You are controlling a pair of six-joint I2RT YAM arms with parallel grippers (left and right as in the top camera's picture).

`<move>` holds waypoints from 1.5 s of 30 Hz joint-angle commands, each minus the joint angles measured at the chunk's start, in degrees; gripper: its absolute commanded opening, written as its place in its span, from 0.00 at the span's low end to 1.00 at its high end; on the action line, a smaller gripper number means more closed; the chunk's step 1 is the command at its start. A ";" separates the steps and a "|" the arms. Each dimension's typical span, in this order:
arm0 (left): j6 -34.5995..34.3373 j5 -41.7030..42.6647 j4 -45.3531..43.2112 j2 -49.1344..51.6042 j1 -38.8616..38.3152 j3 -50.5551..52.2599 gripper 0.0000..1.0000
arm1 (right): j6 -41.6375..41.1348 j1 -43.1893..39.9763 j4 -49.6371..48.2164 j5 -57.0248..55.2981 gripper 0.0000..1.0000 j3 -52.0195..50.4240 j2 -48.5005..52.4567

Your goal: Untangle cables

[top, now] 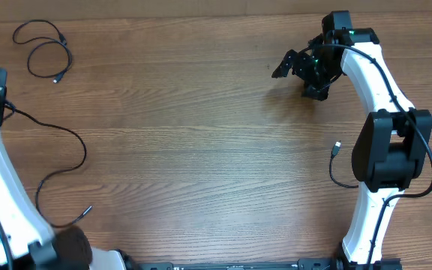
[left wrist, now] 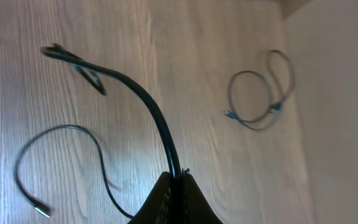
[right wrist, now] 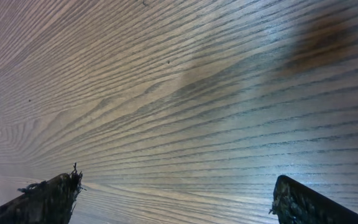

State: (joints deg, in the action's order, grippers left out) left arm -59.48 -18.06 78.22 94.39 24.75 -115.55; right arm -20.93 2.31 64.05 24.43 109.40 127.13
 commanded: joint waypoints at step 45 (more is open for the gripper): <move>23.89 11.02 -4.26 19.61 12.02 -0.59 0.04 | 0.42 0.31 1.62 -0.42 1.00 0.81 -0.02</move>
State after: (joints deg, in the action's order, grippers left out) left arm -33.54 -6.00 72.82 115.35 35.53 -115.55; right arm -20.93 2.31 65.60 24.40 109.40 127.13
